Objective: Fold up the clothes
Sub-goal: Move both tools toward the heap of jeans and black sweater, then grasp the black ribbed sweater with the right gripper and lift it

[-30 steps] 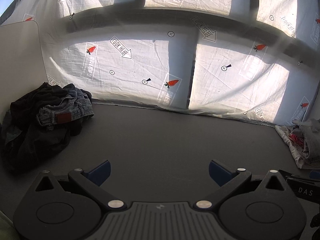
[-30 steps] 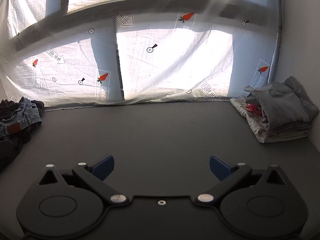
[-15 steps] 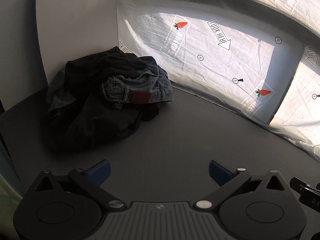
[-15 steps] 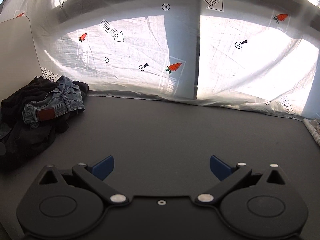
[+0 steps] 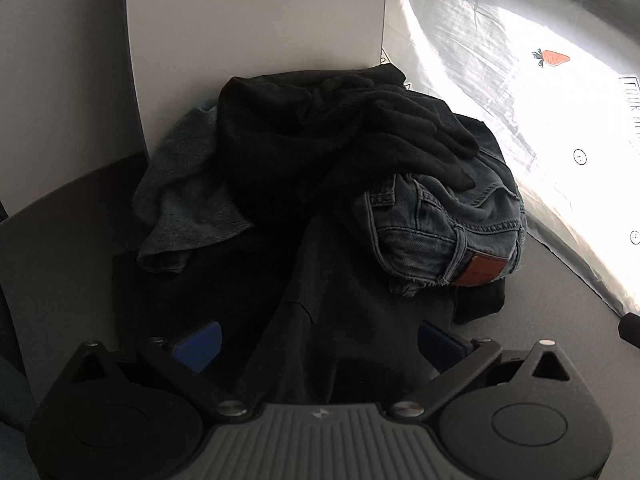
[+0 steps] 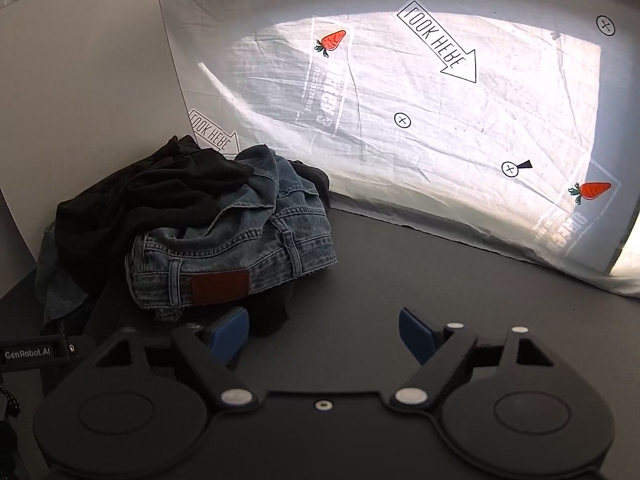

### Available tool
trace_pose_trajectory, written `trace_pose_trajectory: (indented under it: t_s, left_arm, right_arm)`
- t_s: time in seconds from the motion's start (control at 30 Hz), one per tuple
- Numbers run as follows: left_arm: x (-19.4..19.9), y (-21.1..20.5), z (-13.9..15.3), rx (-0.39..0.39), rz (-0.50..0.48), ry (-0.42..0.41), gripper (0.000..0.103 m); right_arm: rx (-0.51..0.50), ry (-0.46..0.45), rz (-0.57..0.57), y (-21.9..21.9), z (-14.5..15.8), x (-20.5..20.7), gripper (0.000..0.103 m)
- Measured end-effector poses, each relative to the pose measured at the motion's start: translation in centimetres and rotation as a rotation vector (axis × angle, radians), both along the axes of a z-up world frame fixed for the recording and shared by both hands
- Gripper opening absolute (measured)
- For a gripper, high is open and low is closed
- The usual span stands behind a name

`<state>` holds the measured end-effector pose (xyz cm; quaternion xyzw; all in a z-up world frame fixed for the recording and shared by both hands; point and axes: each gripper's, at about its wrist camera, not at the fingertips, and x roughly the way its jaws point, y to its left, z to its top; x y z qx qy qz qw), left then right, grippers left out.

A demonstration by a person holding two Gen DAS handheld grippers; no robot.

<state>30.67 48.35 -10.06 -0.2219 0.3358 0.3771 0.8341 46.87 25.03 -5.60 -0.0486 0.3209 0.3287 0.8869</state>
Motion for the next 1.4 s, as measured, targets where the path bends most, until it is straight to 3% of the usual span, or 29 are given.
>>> trace_pose_trajectory:
  t_s: [0.03, 0.07, 0.1, 0.17, 0.23, 0.27, 0.33, 0.47, 0.6, 0.7, 0.77, 0.9, 0.97, 1.07, 1.23, 1.33, 1.4]
  left_arm:
    - [0.3, 1.1, -0.4, -0.002, 0.015, -0.011, 0.101]
    - [0.5, 2.1, -0.7, -0.004, 0.027, -0.020, 0.100]
    - [0.8, 3.1, -1.0, -0.011, 0.037, -0.028, 0.096]
    - [1.2, 4.7, -1.6, -0.035, 0.059, -0.044, 0.083]
    - [1.6, 6.1, -2.3, -0.070, 0.074, -0.069, 0.059]
    - [1.7, 6.7, -2.6, -0.090, 0.072, -0.083, 0.053]
    - [2.1, 7.7, -3.3, -0.129, 0.061, -0.101, 0.035]
    - [3.1, 8.8, -4.7, -0.178, 0.046, -0.110, 0.033]
    - [3.6, 9.3, -5.6, -0.188, 0.057, -0.090, 0.046]
    - [3.5, 9.6, -6.0, -0.201, 0.077, -0.089, 0.059]
    - [3.3, 9.7, -6.3, -0.211, 0.091, -0.096, 0.063]
    - [3.1, 9.3, -6.4, -0.212, 0.117, -0.098, 0.065]
    - [3.2, 9.0, -6.0, -0.208, 0.121, -0.089, 0.065]
    - [3.1, 8.2, -5.2, -0.196, 0.122, -0.086, 0.065]
    - [1.8, 5.5, -3.8, -0.164, 0.119, -0.102, 0.065]
    - [1.1, 3.2, -3.1, -0.154, 0.113, -0.104, 0.065]
    - [0.5, 1.4, -2.5, -0.143, 0.100, -0.106, 0.065]
  right_arm:
    - [0.025, 0.024, 0.016, 1.5, -0.2, 0.8, 0.074]
    - [0.050, 0.048, 0.032, 3.0, -0.3, 1.6, 0.058]
    - [0.068, 0.081, 0.048, 4.3, -0.7, 2.4, 0.048]
    - [0.110, 0.143, 0.072, 6.7, -1.5, 3.9, 0.029]
    - [0.181, 0.221, 0.088, 8.5, -2.3, 5.1, 0.013]
    - [0.214, 0.265, 0.096, 9.4, -2.7, 5.7, 0.010]
    - [0.313, 0.367, 0.105, 10.5, -3.5, 7.0, 0.009]
    - [0.508, 0.598, 0.081, 13.0, -6.0, 9.8, 0.012]
    - [0.606, 0.722, 0.023, 14.4, -7.9, 11.2, 0.015]
    - [0.720, 0.806, 0.009, 14.4, -8.7, 11.8, 0.035]
    - [0.764, 0.832, 0.012, 14.2, -8.6, 11.9, 0.040]
    - [0.699, 0.809, 0.027, 16.1, -7.9, 11.8, 0.038]
    - [0.686, 0.809, 0.029, 17.1, -7.7, 11.8, 0.017]
    - [0.707, 0.778, 0.021, 16.7, -6.7, 11.3, 0.011]
    - [0.614, 0.489, 0.036, 13.0, -2.0, 8.7, 0.009]
    - [0.528, 0.273, -0.007, 8.9, 0.4, 6.8, 0.009]
    - [0.503, 0.184, -0.042, 5.6, 1.4, 6.0, 0.009]
